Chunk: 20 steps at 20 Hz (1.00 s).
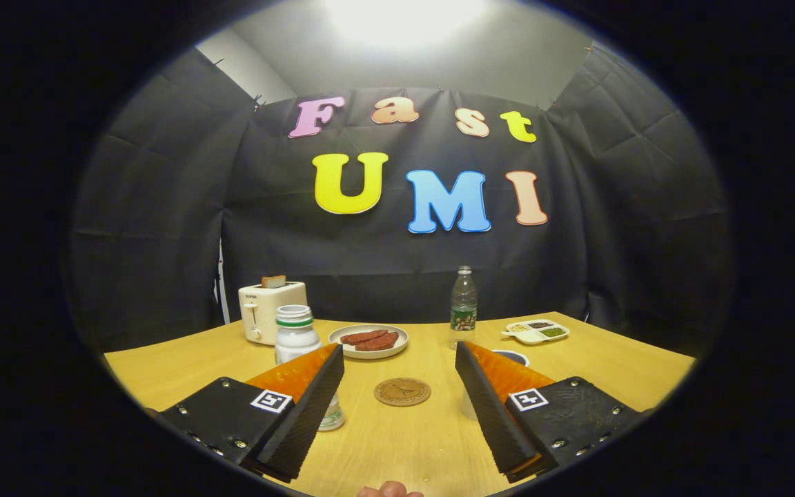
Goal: Take the bottle from table, then pour the juice into the cup, finally place the bottle on the coaster
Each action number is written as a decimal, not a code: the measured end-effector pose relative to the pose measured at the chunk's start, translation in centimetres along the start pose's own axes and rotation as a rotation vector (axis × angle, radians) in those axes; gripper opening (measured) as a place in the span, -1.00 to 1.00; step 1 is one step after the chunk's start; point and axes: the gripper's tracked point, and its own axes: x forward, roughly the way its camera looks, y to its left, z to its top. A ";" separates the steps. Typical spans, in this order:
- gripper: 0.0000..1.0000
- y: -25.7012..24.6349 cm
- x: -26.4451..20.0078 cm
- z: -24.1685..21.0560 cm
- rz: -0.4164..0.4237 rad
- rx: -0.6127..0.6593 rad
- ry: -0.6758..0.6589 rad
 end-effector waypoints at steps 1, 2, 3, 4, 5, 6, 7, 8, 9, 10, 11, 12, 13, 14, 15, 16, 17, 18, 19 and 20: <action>0.97 1.1 -0.1 -0.4 0.009 -0.010 0.004; 0.97 2.3 0.1 -0.8 0.020 -0.023 0.009; 0.98 3.2 0.2 -1.2 0.025 -0.037 0.012; 0.97 4.0 0.4 -1.5 0.029 -0.051 0.014; 0.97 4.6 0.7 -1.9 0.029 -0.064 0.023; 0.97 5.2 1.1 -2.5 0.024 -0.077 0.029; 0.97 5.8 1.5 -2.7 0.024 -0.085 0.030; 0.97 6.8 2.0 -2.8 0.029 -0.082 0.023; 0.97 7.7 2.8 -2.9 0.038 -0.078 0.022; 0.97 8.3 3.7 -3.5 0.045 -0.076 0.028; 0.97 8.6 4.4 -4.0 0.045 -0.082 0.039; 0.97 8.7 5.1 -4.4 0.040 -0.092 0.050; 0.97 8.8 5.7 -4.7 0.033 -0.102 0.056; 0.97 9.1 6.2 -5.1 0.034 -0.105 0.061; 0.96 9.3 6.8 -5.2 0.033 -0.104 0.061; 0.96 9.3 7.1 -5.5 0.032 -0.100 0.064; 0.94 9.4 7.4 -5.7 0.032 -0.096 0.066; 0.94 9.4 7.5 -5.8 0.032 -0.093 0.065; 0.93 9.5 7.8 -5.7 0.033 -0.088 0.062; 0.93 9.6 8.0 -5.7 0.035 -0.082 0.059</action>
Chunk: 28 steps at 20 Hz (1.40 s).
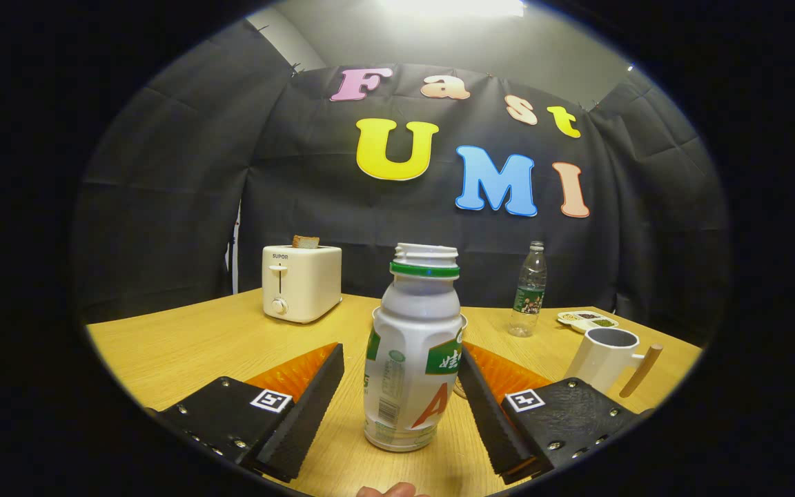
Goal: Take the bottle from table, then pour the juice into the cup, finally place the bottle on the coaster
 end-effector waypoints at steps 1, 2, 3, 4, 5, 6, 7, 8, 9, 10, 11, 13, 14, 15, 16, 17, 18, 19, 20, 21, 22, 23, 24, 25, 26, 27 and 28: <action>0.94 0.1 0.3 0.1 0.001 0.002 -0.004; 0.93 0.0 0.6 0.0 -0.002 0.002 -0.001; 0.92 -0.3 1.0 -0.1 -0.014 -0.004 0.003; 0.78 -0.3 1.1 -0.6 -0.012 -0.008 0.010; 0.64 -0.1 1.4 -0.9 -0.004 -0.004 0.021; 0.64 0.0 1.8 -1.1 0.001 0.007 0.019; 0.51 0.1 1.9 -0.9 0.018 0.014 0.021; 0.45 0.3 1.7 -0.7 0.025 0.014 0.020; 0.43 0.4 1.6 -0.6 0.031 0.011 0.017; 0.39 0.3 1.7 -0.7 0.029 0.003 0.019; 0.34 0.2 1.6 -0.6 0.025 -0.008 0.021; 0.34 0.1 1.2 -0.6 0.016 -0.015 0.031; 0.34 0.2 1.1 -0.5 0.018 -0.004 0.032; 0.34 0.2 1.0 -0.3 0.020 0.011 0.032; 0.34 0.0 0.7 0.0 0.018 0.023 0.028; 0.33 -0.3 0.6 0.5 0.013 0.030 0.022; 0.34 -0.8 0.4 0.8 0.003 0.035 0.019; 0.34 -1.2 0.3 1.0 -0.008 0.039 0.021; 0.34 -1.7 0.1 1.2 -0.017 0.042 0.022; 0.34 -2.2 -0.1 1.5 -0.028 0.045 0.025; 0.34 -2.8 -0.2 1.8 -0.037 0.051 0.024; 0.34 -3.3 -0.3 2.2 -0.046 0.062 0.021; 0.33 -3.9 -0.4 2.5 -0.053 0.076 0.018; 0.34 -4.3 -0.4 2.8 -0.060 0.087 0.018; 0.34 -4.8 -0.3 3.0 -0.068 0.098 0.021; 0.33 -5.4 -0.3 3.2 -0.076 0.110 0.021; 0.33 -5.8 -0.2 3.4 -0.083 0.124 0.023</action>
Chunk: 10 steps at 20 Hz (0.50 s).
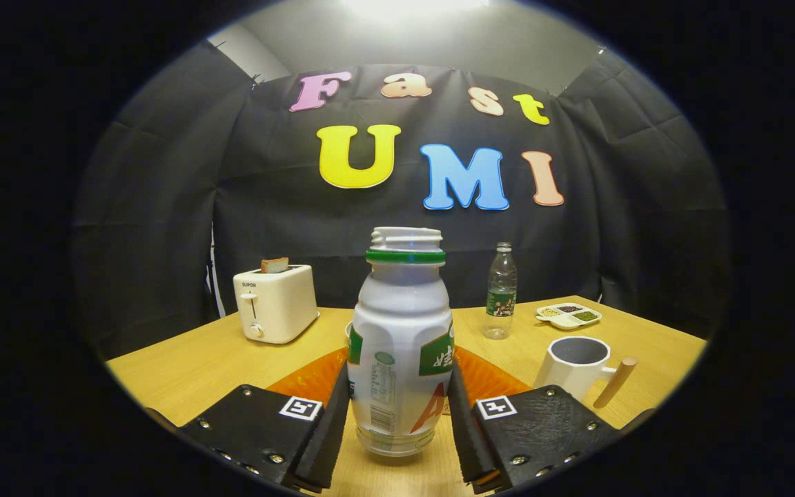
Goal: Take the bottle from table, then pour the juice into the cup, finally place the bottle on the coaster
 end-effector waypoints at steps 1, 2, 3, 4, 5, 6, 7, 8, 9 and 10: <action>0.34 -0.4 0.1 0.2 -0.006 0.015 0.002; 0.34 -0.9 0.2 0.1 -0.012 0.029 0.007; 0.33 -1.2 0.4 0.2 -0.018 0.044 0.012; 0.34 -1.6 0.4 0.1 -0.021 0.060 0.019; 0.33 -2.0 0.7 0.2 -0.026 0.077 0.025; 0.33 -2.4 0.8 0.2 -0.030 0.097 0.027; 0.34 -2.8 1.0 0.3 -0.032 0.121 0.030; 0.33 -3.2 1.2 0.2 -0.035 0.152 0.033; 0.33 -3.6 1.3 0.2 -0.036 0.181 0.035; 0.33 -4.0 1.5 0.0 -0.039 0.204 0.039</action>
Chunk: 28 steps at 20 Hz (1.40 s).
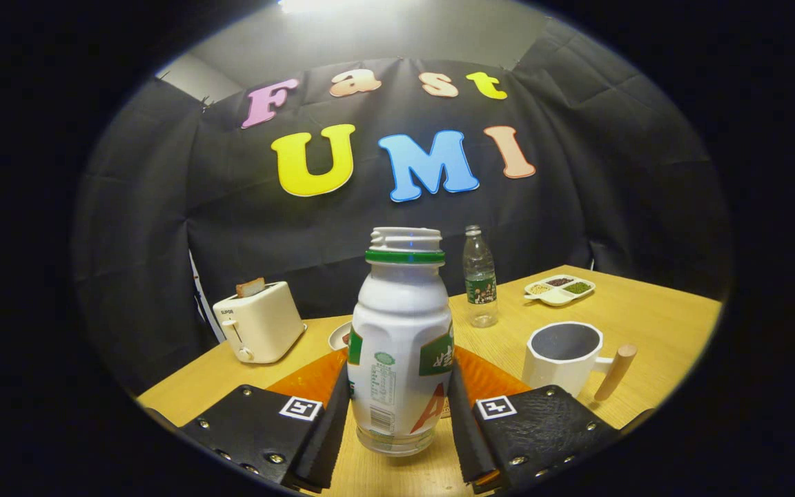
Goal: Take the bottle from table, then pour the juice into the cup, finally place the bottle on the coaster
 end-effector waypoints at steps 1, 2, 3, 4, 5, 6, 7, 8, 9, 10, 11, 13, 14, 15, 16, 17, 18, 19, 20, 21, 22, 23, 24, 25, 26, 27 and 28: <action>0.33 -0.4 0.2 0.0 -0.002 0.018 0.004; 0.34 -0.7 0.4 0.0 -0.003 0.034 0.008; 0.33 -0.9 0.5 -0.1 -0.002 0.054 0.013; 0.33 -1.0 0.6 0.1 0.001 0.077 0.015; 0.33 -1.1 0.8 0.1 0.005 0.102 0.018; 0.33 -1.2 0.9 0.1 0.008 0.128 0.021; 0.33 -1.3 1.0 0.1 0.012 0.156 0.026; 0.33 -1.4 1.2 0.1 0.014 0.184 0.031; 0.33 -1.6 1.2 0.1 0.014 0.214 0.035; 0.34 -1.9 1.3 0.1 0.013 0.246 0.039; 0.33 -2.0 1.3 0.0 0.015 0.281 0.041; 0.33 -2.2 1.4 0.0 0.021 0.358 0.040; 0.33 -2.3 1.5 0.1 0.028 0.396 0.039; 0.33 -2.2 1.6 0.0 0.037 0.430 0.038; 0.33 -2.2 1.7 0.1 0.045 0.462 0.036; 0.33 -2.1 1.8 0.2 0.056 0.492 0.034; 0.33 -1.9 1.6 0.1 0.066 0.520 0.032; 0.33 -1.9 1.6 0.1 0.075 0.541 0.030; 0.33 -1.9 1.6 0.1 0.079 0.558 0.030; 0.33 -1.8 1.7 0.0 0.083 0.575 0.032; 0.33 -1.7 1.7 0.0 0.086 0.595 0.035; 0.33 -1.6 1.8 0.0 0.090 0.617 0.038; 0.33 -1.5 1.8 -0.2 0.094 0.643 0.042; 0.33 -1.5 1.9 -0.3 0.096 0.672 0.046; 0.33 -1.5 2.0 -0.4 0.100 0.703 0.050; 0.33 -1.5 2.2 -0.5 0.104 0.734 0.049; 0.33 -1.7 2.3 -0.4 0.107 0.765 0.047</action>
